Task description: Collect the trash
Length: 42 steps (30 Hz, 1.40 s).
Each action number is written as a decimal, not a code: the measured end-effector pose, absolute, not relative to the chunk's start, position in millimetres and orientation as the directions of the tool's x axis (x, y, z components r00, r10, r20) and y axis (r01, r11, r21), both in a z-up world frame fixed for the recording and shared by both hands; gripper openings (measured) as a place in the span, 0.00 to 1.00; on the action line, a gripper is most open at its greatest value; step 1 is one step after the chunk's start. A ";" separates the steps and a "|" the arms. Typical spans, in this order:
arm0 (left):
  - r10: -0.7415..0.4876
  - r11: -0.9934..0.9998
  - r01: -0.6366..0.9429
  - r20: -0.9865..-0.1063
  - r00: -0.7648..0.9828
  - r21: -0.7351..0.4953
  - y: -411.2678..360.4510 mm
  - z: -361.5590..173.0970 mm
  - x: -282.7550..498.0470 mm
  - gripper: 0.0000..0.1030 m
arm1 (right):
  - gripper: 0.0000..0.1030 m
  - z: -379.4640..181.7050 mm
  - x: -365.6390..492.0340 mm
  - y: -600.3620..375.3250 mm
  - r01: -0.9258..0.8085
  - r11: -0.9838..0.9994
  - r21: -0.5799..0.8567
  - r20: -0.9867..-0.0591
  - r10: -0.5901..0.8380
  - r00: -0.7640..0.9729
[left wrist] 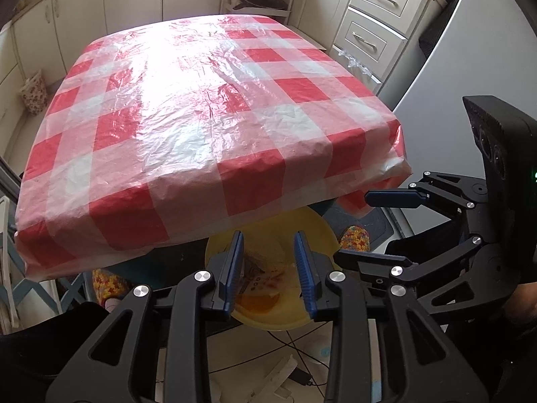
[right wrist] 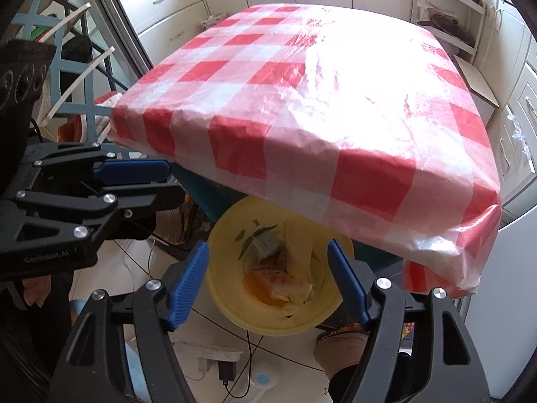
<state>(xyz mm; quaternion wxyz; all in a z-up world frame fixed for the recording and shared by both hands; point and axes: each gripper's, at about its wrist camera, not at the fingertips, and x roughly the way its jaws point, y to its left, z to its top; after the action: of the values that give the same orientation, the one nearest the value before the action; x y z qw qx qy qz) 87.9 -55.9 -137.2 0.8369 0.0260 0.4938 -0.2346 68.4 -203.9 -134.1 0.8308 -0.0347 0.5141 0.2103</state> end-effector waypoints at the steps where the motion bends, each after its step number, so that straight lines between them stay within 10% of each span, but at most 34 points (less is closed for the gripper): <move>1: -0.364 0.891 0.414 -0.835 0.413 -0.184 -54.9 -135.5 87.9 0.30 | 0.68 -132.1 68.5 -204.3 -0.384 0.909 0.159 -0.864 0.316 0.391; 12: -0.214 0.958 0.286 -0.662 0.718 0.000 -42.9 -76.6 70.5 0.92 | 0.93 -61.0 42.2 -212.7 -0.318 0.948 0.024 -0.612 0.265 0.745; 27: -0.104 0.993 0.112 -0.597 0.795 -0.024 -19.8 -22.6 20.0 0.92 | 0.93 -17.0 -6.2 -220.8 -0.178 0.980 0.093 -0.400 0.200 0.894; 42: -0.114 0.991 0.132 -0.605 0.788 -0.015 -12.9 11.1 -38.4 0.92 | 0.93 19.8 -64.6 -215.2 -0.107 0.993 0.042 -0.504 0.114 0.856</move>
<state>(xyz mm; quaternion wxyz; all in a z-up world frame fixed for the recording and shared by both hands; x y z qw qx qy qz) -38.4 -12.9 11.1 0.9454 0.0138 0.3189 -0.0652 -64.6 -215.2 19.8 0.9634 0.0064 0.2619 0.0572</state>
